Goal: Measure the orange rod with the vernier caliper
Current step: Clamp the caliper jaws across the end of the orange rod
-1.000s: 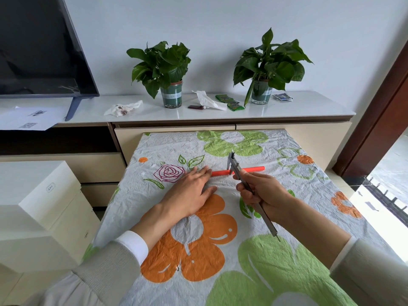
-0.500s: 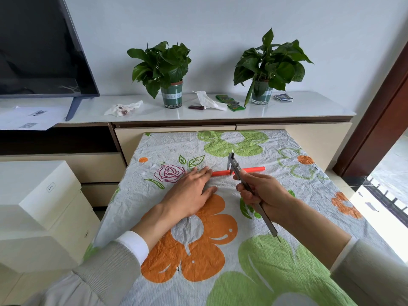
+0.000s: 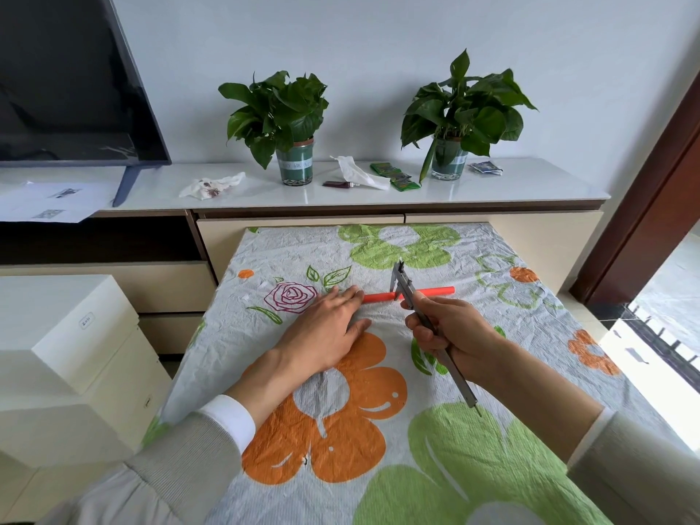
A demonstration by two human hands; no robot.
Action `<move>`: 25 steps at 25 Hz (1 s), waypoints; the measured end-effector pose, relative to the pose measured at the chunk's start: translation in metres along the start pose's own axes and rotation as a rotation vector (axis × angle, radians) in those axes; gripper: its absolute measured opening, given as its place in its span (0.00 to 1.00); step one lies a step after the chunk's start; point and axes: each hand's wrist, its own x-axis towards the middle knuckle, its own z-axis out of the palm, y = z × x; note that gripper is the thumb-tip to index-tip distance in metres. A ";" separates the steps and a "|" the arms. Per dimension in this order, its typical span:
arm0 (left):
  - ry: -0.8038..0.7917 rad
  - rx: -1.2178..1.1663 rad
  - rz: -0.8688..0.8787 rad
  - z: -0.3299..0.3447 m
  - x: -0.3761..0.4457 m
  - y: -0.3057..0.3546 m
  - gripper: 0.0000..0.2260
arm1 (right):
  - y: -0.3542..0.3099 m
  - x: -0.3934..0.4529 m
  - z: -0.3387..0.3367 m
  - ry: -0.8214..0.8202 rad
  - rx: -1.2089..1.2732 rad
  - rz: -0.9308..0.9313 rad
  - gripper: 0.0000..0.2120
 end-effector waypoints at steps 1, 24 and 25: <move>0.002 -0.002 0.001 0.000 0.000 0.000 0.29 | 0.000 0.000 0.000 -0.001 0.000 0.000 0.10; 0.338 -1.167 -0.190 -0.023 0.009 0.002 0.13 | -0.013 0.000 -0.005 -0.329 -0.243 -0.037 0.13; 0.308 -1.294 -0.215 -0.024 0.009 0.002 0.13 | -0.013 -0.001 -0.004 -0.358 -0.254 -0.027 0.13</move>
